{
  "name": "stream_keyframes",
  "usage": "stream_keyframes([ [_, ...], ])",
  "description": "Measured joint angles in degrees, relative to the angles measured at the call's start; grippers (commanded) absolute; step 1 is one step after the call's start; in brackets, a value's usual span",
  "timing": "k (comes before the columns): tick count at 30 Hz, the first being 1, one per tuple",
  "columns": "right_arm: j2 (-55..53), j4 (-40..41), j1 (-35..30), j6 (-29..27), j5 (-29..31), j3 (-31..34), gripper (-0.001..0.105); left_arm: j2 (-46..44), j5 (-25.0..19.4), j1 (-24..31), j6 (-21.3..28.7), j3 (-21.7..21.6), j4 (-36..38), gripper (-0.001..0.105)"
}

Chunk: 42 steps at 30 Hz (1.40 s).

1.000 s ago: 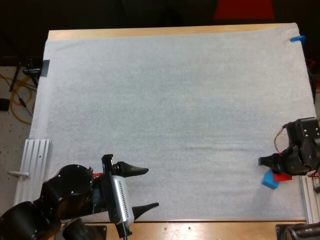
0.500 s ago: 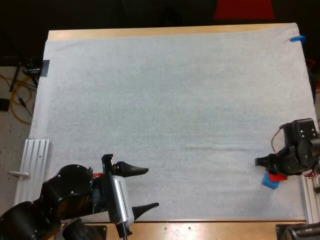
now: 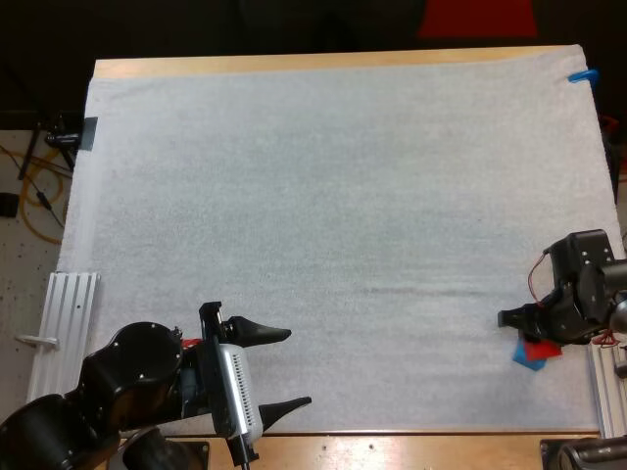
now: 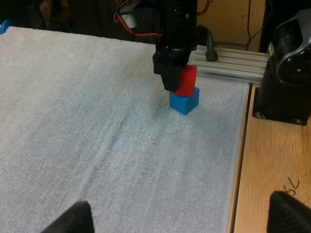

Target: Stack red cube on blue cube

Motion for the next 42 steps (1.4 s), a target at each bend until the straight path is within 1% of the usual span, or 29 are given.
stream_keyframes([
  [3, 0.0, -0.2, 0.0, -0.2, 0.0, 0.0, 0.062, 0.0, 0.0, 0.0, 0.0, 0.0, 0.0, 0.069],
  [13, -0.2, -0.2, 0.0, -0.2, -0.1, -0.6, 0.062, 0.0, 0.0, 0.0, 0.0, 0.0, 0.0, 0.069],
  [16, -1.7, 0.1, 0.0, -0.4, -0.1, -1.2, 0.062, 0.0, 0.0, 0.0, 0.0, 0.0, 0.0, 0.069],
  [22, -5.3, 2.7, 0.0, -1.1, 0.7, -5.1, 0.062, 0.0, 0.0, 0.0, 0.0, 0.0, 0.0, 0.069],
  [25, -7.0, 2.5, 0.0, -3.0, 1.0, -7.6, 0.062, 0.0, 0.0, 0.0, 0.3, 0.0, -0.2, 0.069],
  [26, -7.3, 1.9, 0.0, -3.3, 1.2, -8.6, 0.062, 0.0, -0.4, 0.0, 0.4, 0.0, -0.5, 0.069],
  [28, -7.3, 0.3, 0.0, -3.6, 1.2, -9.9, 0.062, 0.1, -3.6, 0.7, 0.4, 0.0, -0.9, 0.069],
  [29, -7.3, -1.2, 0.0, -3.6, 1.3, -10.5, 0.062, 0.6, -6.2, 1.9, 0.4, 0.0, -1.1, 0.069],
  [30, -7.3, -2.8, 0.0, -3.6, 1.3, -11.0, 0.062, 1.4, -7.7, 3.9, 0.4, 0.0, -1.8, 0.069],
  [31, -7.3, -3.5, 0.0, -3.6, 1.3, -11.3, 0.062, 1.8, -8.0, 5.2, 0.4, 0.0, -2.0, 0.069],
  [33, -7.2, -6.6, 0.0, -3.6, 1.3, -12.3, 0.062, 3.5, -8.1, 10.9, 0.4, 0.0, -4.5, 0.069],
  [34, -7.2, -7.3, 0.0, -3.6, 1.3, -12.5, 0.062, 3.9, -8.0, 12.6, 0.4, 0.0, -5.4, 0.069],
  [36, -7.2, -9.6, -0.7, -3.6, 1.3, -13.4, 0.062, 5.5, -7.0, 19.8, 0.4, 0.0, -8.6, 0.069],
  [37, -7.2, -10.1, -1.1, -3.6, 1.3, -13.6, 0.062, 5.9, -6.3, 21.9, 0.4, 0.0, -9.5, 0.069],
  [39, -7.2, -11.3, -3.9, -4.1, 1.1, -14.2, 0.062, 7.2, -3.7, 30.2, 0.4, 0.0, -11.9, 0.069],
  [40, -7.2, -11.6, -4.8, -4.2, 0.9, -14.3, 0.062, 7.3, -3.0, 32.3, 0.4, 0.0, -12.5, 0.069],
  [42, -7.2, -11.9, -8.7, -5.5, 0.3, -14.3, 0.062, 7.6, -1.8, 39.5, 0.1, 0.0, -14.1, 0.069],
])
